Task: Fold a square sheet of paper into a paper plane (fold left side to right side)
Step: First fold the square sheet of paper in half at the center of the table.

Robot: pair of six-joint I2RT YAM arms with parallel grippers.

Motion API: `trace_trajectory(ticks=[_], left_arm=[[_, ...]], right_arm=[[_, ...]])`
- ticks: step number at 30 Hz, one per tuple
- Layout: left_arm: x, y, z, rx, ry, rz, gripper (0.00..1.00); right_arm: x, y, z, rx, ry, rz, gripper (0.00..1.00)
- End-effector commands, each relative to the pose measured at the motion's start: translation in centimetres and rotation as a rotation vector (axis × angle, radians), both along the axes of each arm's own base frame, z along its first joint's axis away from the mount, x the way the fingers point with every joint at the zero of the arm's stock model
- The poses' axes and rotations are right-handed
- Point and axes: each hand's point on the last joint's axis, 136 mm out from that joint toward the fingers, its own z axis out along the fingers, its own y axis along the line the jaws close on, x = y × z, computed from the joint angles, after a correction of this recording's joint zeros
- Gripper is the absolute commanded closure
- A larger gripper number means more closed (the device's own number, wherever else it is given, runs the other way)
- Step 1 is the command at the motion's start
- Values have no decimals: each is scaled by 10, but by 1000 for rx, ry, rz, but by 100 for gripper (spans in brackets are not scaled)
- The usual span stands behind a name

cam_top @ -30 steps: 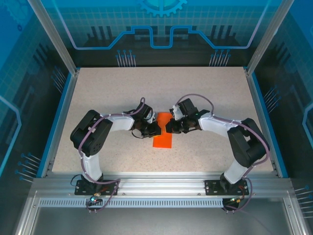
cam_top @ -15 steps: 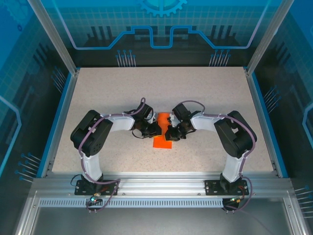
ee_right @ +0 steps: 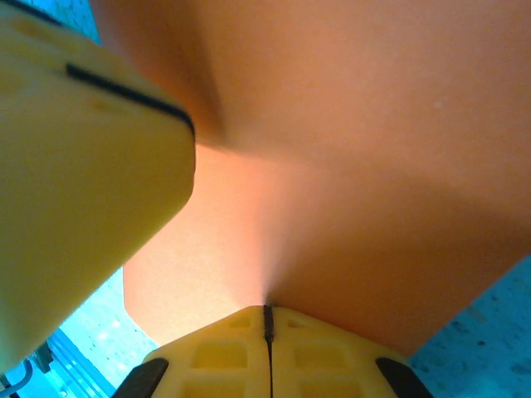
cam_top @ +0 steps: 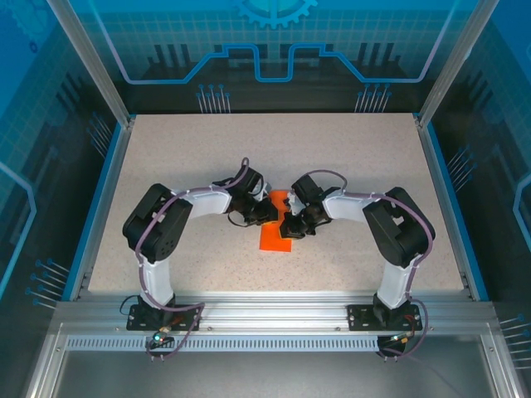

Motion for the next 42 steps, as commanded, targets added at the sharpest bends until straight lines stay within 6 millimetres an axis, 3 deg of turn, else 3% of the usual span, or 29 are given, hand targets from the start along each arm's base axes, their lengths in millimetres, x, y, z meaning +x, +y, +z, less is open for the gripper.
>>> trace_trajectory(ticks=[1, 18, 42], left_arm=[[10, 0, -6, 4, -17, -8, 87], [36, 19, -21, 68, -120, 38, 88], [101, 29, -27, 96, -169, 137, 88]], right_arm=[[-20, -28, -35, -177, 68, 3, 94], [-28, -41, -44, -244, 92, 29, 94], [-38, -55, -47, -297, 104, 39, 94]])
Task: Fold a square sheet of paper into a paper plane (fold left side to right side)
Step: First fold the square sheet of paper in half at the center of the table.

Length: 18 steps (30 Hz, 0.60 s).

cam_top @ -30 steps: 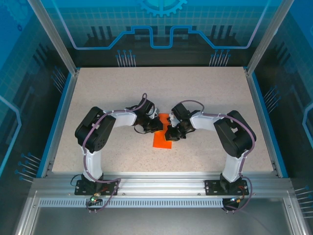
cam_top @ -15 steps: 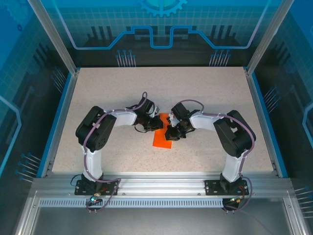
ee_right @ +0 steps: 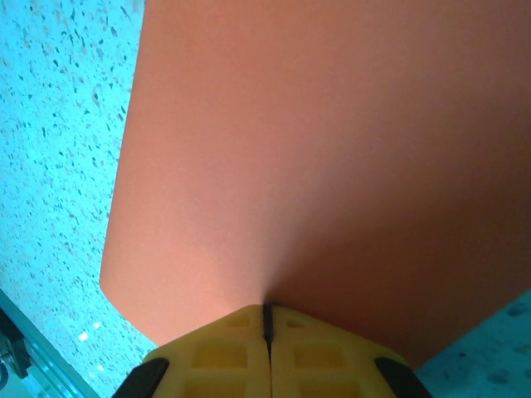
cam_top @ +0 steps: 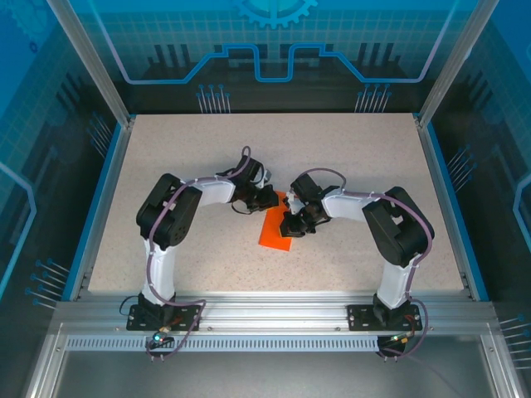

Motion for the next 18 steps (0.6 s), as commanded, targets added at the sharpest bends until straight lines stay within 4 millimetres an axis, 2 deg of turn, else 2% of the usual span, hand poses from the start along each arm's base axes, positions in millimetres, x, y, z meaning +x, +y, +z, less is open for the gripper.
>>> trace_trajectory(ticks=[1, 18], left_arm=[[35, 26, -14, 83, -63, 85, 88], [72, 26, -13, 76, -73, 120, 87]], right_arm=[[-42, -53, -46, -271, 132, 2, 95], [-47, -60, -45, -282, 133, 4, 94]])
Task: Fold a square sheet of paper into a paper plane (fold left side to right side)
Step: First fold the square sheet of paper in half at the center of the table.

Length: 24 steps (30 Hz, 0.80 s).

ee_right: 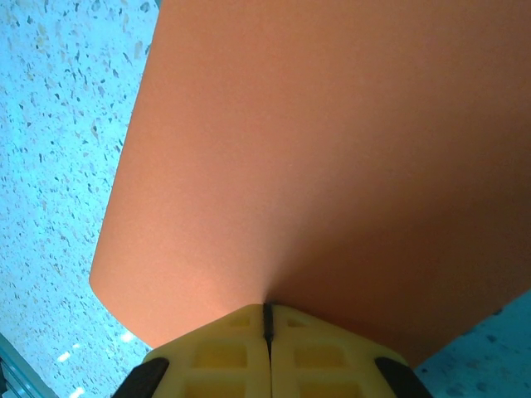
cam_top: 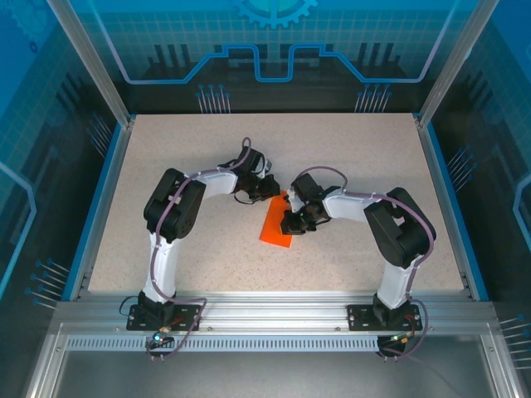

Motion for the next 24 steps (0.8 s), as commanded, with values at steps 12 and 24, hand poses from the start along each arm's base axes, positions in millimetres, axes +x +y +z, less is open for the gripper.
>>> trace_trajectory(ticks=[12, 24], left_arm=[[40, 30, -24, 101, -30, 88, 87], [40, 53, 54, 80, -157, 87, 75]], right_arm=[[-52, -63, -41, -259, 185, -4, 94], [-24, -69, -17, -206, 87, 74, 92]])
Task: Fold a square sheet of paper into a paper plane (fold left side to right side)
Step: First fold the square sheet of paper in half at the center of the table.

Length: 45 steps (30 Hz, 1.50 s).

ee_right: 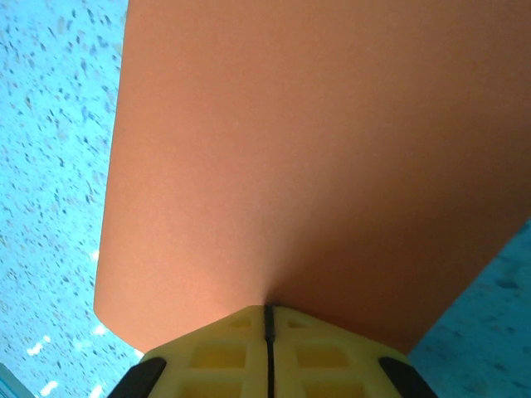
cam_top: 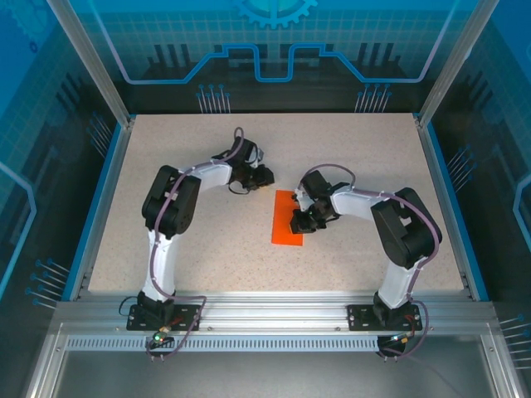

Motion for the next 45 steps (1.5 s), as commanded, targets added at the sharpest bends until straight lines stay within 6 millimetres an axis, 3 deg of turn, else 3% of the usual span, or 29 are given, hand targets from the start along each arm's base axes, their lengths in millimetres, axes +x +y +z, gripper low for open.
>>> trace_trajectory(ticks=[1, 5, 9, 12, 16, 24, 33, 45], left_arm=[[0, 17, 43, 17, -89, 11, 74], [-26, 11, 57, -49, -66, -18, 75], [-60, -6, 56, -97, -7, -68, 75], [-84, -23, 49, -127, 44, -108, 75], [-103, -46, 36, -144, 91, -148, 76], [-105, -67, 7, -132, 146, -175, 76], [-118, -53, -22, -54, 202, -153, 77], [-124, -49, -26, -51, 206, -149, 78]], right_arm=[[-24, -30, -15, -117, 84, 30, 91], [-15, -6, 7, 34, 24, 20, 87], [-4, 3, 32, 124, -64, -19, 73], [8, -1, 51, 161, -139, -76, 68], [10, -17, 55, 180, -148, -168, 57], [2, -33, 47, 255, -39, -300, 52], [-21, -40, 35, 226, 59, -301, 54], [-25, -26, 24, 281, 154, -299, 60]])
